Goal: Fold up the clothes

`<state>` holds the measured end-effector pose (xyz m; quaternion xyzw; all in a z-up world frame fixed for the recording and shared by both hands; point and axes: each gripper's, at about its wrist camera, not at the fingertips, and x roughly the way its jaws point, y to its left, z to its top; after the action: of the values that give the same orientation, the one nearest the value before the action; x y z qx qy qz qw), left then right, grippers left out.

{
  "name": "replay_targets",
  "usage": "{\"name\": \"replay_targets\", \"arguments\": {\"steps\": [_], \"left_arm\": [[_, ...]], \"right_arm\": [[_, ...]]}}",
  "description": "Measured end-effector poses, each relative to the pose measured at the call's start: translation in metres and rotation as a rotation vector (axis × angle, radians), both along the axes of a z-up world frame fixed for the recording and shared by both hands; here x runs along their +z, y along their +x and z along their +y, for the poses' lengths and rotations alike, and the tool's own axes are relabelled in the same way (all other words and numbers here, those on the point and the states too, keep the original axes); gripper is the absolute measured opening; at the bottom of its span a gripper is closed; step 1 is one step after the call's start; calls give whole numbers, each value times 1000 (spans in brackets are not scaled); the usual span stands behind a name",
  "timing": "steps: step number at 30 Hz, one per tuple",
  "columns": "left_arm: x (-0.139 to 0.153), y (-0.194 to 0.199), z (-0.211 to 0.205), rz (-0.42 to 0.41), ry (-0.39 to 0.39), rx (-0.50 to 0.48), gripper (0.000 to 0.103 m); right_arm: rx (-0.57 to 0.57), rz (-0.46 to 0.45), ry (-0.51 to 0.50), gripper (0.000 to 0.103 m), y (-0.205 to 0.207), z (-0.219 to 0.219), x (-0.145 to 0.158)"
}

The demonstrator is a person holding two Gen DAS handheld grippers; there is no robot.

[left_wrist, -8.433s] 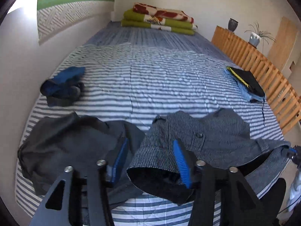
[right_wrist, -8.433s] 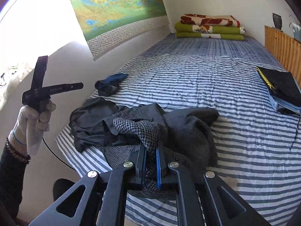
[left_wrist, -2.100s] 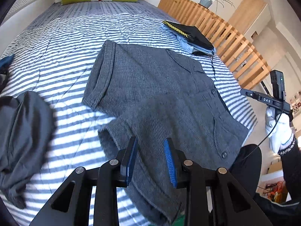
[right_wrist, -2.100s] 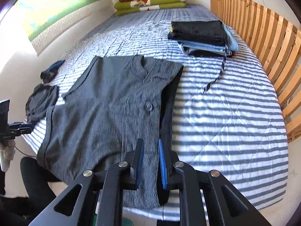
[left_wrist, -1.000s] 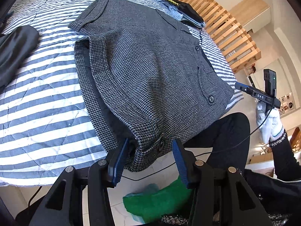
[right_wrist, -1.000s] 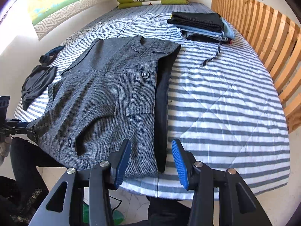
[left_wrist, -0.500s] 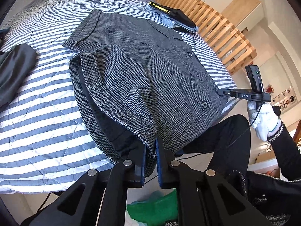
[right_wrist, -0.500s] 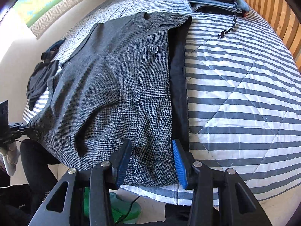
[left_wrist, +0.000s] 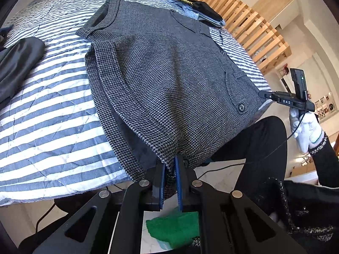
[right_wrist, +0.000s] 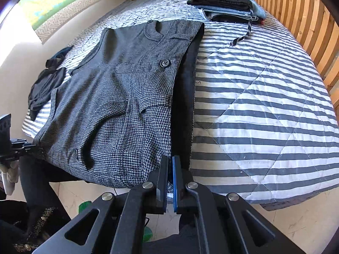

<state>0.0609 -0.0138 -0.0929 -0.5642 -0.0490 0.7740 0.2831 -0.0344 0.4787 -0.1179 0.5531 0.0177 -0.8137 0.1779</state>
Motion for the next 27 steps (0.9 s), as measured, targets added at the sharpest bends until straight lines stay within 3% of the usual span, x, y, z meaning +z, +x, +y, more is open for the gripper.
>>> {"name": "replay_targets", "arguments": {"steps": [4,7,9,11,14,20,24,27], "left_arm": [[3,3,-7,-15,-18,-7,13],[6,1,-13,-26,-11,6,16],[9,0,-17,-39,-17,59,27],[17,-1,-26,-40,-28,71,34],[37,-17,-49,13,-83,113,34],[64,-129,-69,161,-119,187,34],[47,-207,-62,156,-109,209,34],[26,-258,-46,109,-96,214,37]], "right_arm": [[63,44,128,4,4,-12,5],[56,134,190,9,5,-18,24],[92,190,207,12,9,-30,35],[128,188,216,20,8,-42,39],[135,188,235,22,3,-44,45],[34,184,56,22,-37,-43,66],[4,172,-18,22,-78,-64,54],[-15,111,-52,22,-107,-77,29]]}}
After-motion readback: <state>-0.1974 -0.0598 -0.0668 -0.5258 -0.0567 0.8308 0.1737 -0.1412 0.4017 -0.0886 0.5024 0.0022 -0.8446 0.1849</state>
